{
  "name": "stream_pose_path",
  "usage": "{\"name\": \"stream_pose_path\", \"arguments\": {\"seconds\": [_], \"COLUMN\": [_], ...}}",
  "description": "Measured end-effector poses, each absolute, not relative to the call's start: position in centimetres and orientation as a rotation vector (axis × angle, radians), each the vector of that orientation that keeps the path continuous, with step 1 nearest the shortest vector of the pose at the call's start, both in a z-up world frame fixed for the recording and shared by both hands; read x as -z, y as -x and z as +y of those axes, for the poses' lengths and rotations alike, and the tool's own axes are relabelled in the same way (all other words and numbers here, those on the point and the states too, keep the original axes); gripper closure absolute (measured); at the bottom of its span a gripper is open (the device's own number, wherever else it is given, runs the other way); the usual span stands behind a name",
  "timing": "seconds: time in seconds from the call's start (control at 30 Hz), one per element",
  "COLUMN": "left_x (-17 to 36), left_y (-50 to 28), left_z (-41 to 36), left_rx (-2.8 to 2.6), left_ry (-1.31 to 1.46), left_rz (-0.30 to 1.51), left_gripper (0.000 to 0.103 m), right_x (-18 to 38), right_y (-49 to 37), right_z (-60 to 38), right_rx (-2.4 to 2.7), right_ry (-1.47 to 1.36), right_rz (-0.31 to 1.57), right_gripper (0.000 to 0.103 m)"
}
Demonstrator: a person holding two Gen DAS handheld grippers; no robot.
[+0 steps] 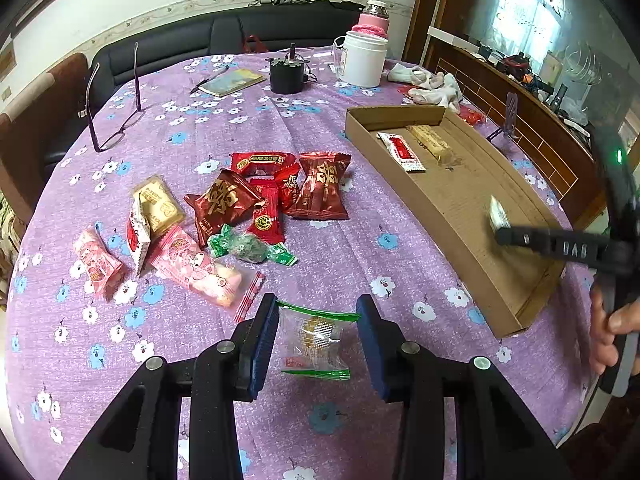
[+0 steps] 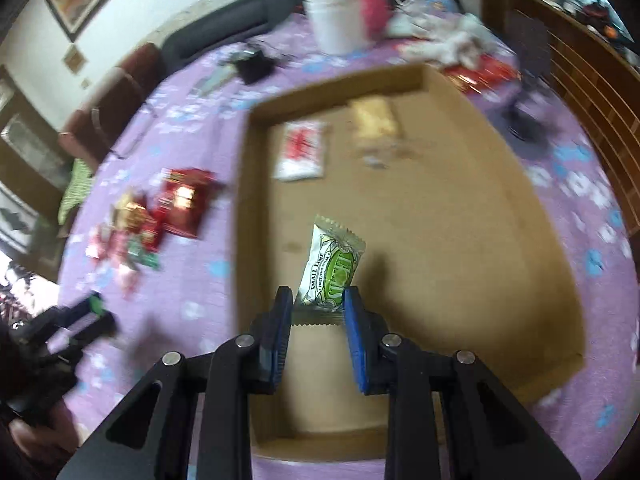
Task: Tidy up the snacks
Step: 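Carry both candies over the tray and release them inside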
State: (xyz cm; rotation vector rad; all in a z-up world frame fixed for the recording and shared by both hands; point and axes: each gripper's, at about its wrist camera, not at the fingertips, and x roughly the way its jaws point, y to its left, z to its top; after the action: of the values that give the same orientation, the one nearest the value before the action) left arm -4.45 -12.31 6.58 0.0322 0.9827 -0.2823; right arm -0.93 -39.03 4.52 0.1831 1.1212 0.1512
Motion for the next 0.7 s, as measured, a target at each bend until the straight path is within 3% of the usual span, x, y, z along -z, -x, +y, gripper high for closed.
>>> {"name": "stream_pose_path", "arguments": {"seconds": [0.7], "left_x": [-8.3], "left_y": [3.5], "left_z": [-15.7], "left_rx": [0.384], "left_ry": [-0.043], "left_rz": [0.955], "left_gripper": [0.061], "right_x": [-3.8], "right_y": [7.0], "right_z": [-40.0], "right_rx": [-0.226], "right_ry": [-0.269], "right_rz": [1.232], "right_gripper": [0.078]}}
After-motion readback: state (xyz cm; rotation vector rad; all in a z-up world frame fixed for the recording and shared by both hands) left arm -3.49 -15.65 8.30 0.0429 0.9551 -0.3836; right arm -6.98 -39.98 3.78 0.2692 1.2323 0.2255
